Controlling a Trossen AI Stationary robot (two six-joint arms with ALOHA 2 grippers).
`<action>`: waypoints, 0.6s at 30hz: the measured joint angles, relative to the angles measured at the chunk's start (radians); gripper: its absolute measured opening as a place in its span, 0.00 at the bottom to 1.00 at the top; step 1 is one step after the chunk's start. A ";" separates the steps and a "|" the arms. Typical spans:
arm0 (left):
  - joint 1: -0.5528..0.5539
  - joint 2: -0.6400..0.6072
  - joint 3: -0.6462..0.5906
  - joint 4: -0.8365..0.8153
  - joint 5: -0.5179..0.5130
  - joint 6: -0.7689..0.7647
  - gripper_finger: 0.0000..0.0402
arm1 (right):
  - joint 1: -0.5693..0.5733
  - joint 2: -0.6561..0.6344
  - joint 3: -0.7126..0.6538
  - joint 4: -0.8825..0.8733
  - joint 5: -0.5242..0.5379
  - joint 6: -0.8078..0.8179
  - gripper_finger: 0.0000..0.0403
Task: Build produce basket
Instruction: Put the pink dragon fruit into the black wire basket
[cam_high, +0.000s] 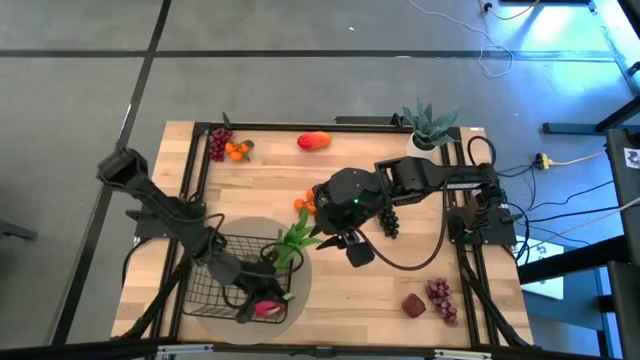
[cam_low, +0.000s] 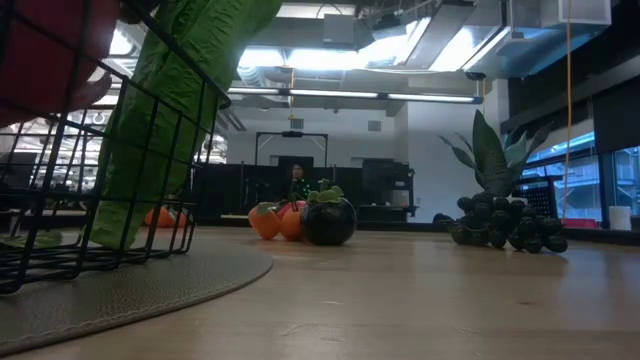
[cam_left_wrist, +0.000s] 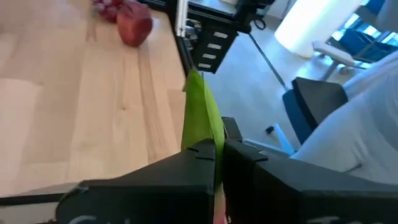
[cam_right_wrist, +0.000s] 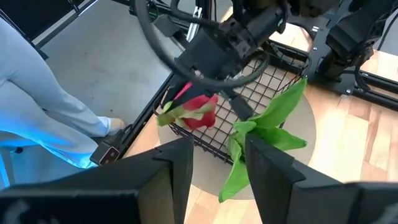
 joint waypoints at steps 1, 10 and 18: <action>0.005 0.010 0.000 0.004 0.010 0.000 0.00 | 0.000 0.000 0.000 0.000 0.000 0.000 0.33; 0.013 0.022 0.000 0.005 0.031 -0.019 0.01 | 0.000 0.000 0.000 -0.001 -0.008 0.000 0.33; 0.014 0.022 0.000 -0.007 0.039 -0.027 0.12 | 0.000 0.000 0.000 -0.001 -0.008 0.000 0.33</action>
